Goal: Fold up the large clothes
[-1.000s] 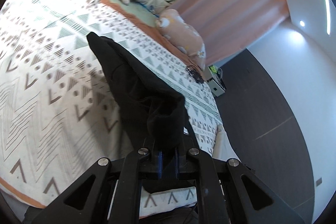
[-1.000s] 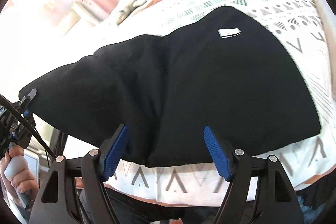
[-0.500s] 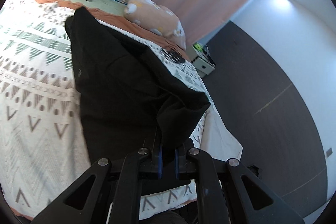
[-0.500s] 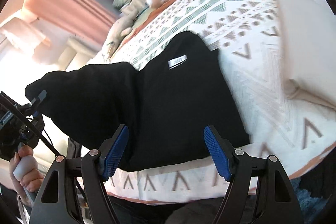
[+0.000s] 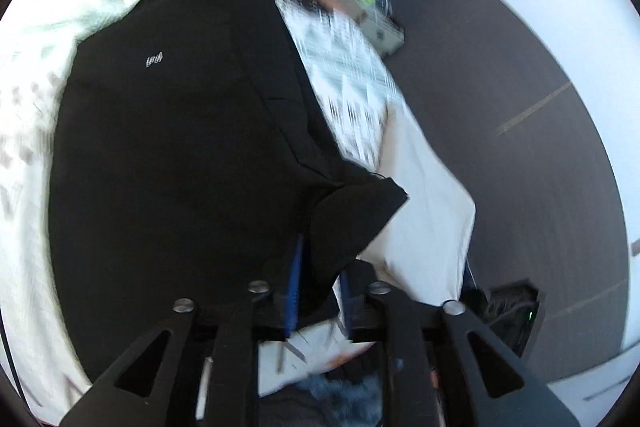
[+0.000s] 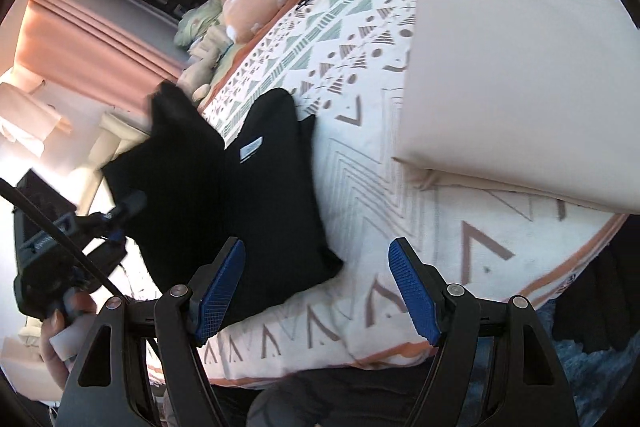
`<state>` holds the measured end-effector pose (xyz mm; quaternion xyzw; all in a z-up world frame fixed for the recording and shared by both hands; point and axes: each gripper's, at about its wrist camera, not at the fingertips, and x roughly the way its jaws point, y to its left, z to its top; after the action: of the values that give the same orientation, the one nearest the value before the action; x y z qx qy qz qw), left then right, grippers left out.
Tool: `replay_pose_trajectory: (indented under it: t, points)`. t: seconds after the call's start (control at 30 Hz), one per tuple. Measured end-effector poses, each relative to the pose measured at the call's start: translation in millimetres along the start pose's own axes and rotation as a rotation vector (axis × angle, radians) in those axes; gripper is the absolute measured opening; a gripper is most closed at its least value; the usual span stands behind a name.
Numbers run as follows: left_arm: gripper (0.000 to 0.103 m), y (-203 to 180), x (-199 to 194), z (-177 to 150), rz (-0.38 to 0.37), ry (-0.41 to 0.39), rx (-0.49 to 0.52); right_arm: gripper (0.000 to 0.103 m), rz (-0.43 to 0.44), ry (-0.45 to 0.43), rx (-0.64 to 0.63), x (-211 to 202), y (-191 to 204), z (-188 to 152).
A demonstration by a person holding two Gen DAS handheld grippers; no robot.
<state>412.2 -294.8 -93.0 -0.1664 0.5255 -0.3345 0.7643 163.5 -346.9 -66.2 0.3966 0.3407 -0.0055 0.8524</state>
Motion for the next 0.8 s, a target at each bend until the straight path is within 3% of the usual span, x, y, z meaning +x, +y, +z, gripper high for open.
replay_pose_trajectory:
  t: [0.03, 0.07, 0.1, 0.17, 0.2, 0.57, 0.8]
  points:
    - [0.030, 2, 9, -3, -0.005, 0.035, -0.009, 0.073, 0.004, 0.002, 0.005, -8, -1, -1]
    - [0.041, 4, 15, -6, 0.017, 0.055, -0.020, 0.073, 0.008, 0.003, 0.007, -14, 0, -2]
    - [0.060, 6, 17, -9, 0.042, 0.057, -0.022, 0.073, 0.012, 0.004, 0.005, -15, 1, -3]
    - [0.084, 11, 12, -13, 0.040, 0.032, -0.026, 0.073, 0.024, 0.008, -0.006, -18, 5, -5]
    - [0.087, 15, 6, -14, 0.043, 0.018, -0.033, 0.073, 0.033, 0.011, -0.017, -18, 8, -7]
    - [0.087, 58, -53, -26, 0.130, -0.121, -0.122, 0.073, 0.114, 0.021, -0.089, 20, 44, 15]
    - [0.087, 94, -82, -53, 0.158, -0.181, -0.193, 0.073, 0.026, 0.070, -0.142, 53, 50, 32]
